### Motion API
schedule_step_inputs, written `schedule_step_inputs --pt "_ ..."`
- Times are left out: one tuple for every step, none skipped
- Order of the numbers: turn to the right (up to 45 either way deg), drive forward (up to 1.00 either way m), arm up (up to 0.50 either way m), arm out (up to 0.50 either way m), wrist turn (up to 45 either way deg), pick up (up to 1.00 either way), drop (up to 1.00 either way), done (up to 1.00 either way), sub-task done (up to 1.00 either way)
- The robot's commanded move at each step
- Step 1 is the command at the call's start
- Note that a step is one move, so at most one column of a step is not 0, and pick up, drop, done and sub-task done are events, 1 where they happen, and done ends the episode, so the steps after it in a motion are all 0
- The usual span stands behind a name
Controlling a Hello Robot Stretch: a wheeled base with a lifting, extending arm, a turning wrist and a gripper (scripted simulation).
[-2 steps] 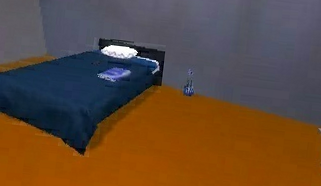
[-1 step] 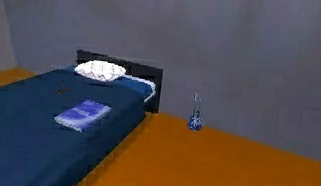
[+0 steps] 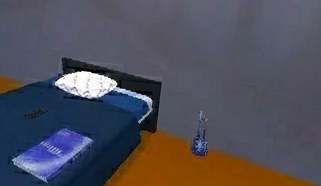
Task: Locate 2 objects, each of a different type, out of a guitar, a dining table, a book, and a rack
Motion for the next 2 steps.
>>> schedule_step_inputs --pt "-30.0 0.00 0.00 0.00 0.0 0.00 0.00 0.00 0.00" --pt "0.0 0.00 0.00 0.00 0.0 0.00 0.00 1.00 0.00"
